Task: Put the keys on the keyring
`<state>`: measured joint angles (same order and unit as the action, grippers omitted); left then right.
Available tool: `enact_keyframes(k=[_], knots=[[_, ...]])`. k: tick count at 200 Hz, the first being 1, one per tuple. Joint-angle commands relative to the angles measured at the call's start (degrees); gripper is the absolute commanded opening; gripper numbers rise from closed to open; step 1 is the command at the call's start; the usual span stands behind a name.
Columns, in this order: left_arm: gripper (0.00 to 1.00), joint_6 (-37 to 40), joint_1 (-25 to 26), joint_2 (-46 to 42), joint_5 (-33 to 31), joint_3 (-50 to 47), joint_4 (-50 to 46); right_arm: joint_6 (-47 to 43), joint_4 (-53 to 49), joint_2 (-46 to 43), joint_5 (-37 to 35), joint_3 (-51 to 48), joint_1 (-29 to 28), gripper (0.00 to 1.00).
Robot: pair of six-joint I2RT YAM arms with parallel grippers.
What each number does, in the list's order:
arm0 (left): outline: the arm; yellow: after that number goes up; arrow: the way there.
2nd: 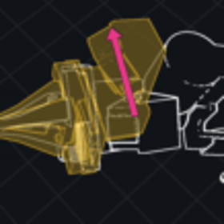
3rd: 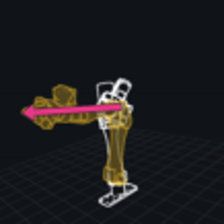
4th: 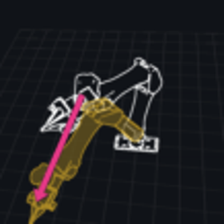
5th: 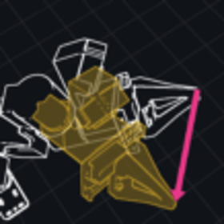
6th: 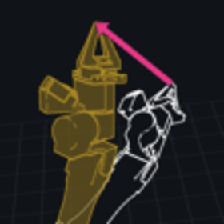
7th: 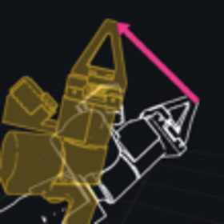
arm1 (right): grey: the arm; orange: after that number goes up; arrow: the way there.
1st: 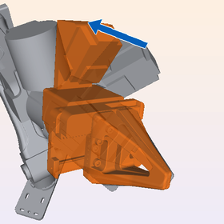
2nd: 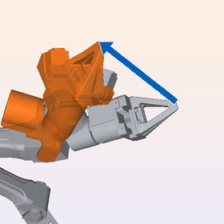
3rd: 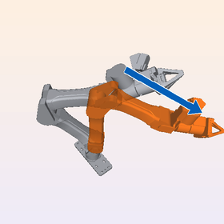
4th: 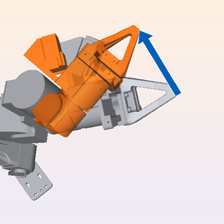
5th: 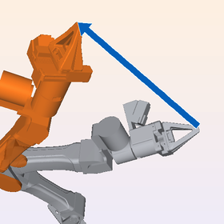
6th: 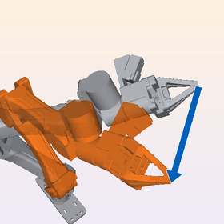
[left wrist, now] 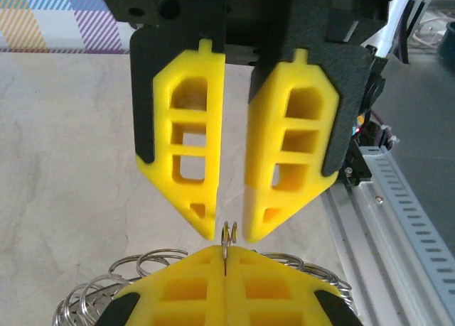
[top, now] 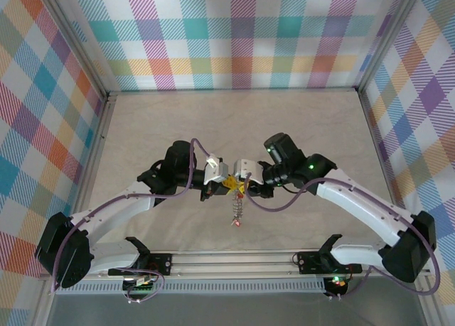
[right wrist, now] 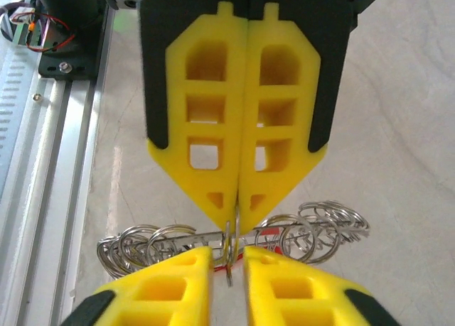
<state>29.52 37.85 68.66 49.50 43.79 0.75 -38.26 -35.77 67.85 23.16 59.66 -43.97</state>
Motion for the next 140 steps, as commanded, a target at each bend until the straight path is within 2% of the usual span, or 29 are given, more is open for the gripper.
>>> enact_keyframes(k=[1, 25, 55, 106, 140], knots=[[0.0, -2.71, 0.95, -0.59, 3.8, -0.53, 5.94, 0.96, 2.41, -2.8, 2.1, -2.05, 0.28, 0.25], [0.0, -5.24, 0.95, -1.61, 4.48, -2.8, 11.28, 2.39, 3.78, -6.04, 1.96, -4.29, 0.46, 0.28], [0.0, -4.83, 0.92, -2.39, 4.52, -3.21, 10.98, 3.15, 4.89, -9.2, 1.01, -6.27, 0.55, 0.25], [0.0, -4.82, 0.99, -2.27, 5.48, -3.04, 11.2, 6.05, 10.09, -7.89, 2.25, -7.93, 0.55, 0.16], [0.0, -4.65, 0.98, -2.47, 5.47, -3.19, 11.2, 6.88, 11.86, -5.64, 3.18, -7.89, 0.55, 0.16]])
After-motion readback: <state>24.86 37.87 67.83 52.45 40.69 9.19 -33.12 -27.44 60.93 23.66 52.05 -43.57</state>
